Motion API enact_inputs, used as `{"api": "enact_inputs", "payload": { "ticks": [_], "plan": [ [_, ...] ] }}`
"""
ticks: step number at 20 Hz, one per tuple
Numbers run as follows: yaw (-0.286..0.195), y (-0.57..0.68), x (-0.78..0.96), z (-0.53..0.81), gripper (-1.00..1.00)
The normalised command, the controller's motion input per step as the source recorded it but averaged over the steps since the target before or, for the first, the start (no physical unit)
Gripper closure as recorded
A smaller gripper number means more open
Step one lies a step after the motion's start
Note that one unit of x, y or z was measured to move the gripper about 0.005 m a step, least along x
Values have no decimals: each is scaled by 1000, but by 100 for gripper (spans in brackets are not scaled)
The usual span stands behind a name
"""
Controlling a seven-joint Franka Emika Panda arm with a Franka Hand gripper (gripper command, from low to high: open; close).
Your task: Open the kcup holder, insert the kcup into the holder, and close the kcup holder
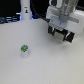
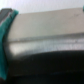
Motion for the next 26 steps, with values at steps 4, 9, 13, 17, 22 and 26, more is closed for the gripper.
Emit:
{"api": "enact_inputs", "payload": {
  "ticks": [4,9,13,17,22,26],
  "plan": [
    [-93,-415,904,78,100],
    [-87,-324,706,104,-100],
    [-93,-69,193,249,-100],
    [-176,-196,193,424,-100],
    [-227,-361,171,443,-100],
    [-274,-422,15,375,-100]
  ]
}}
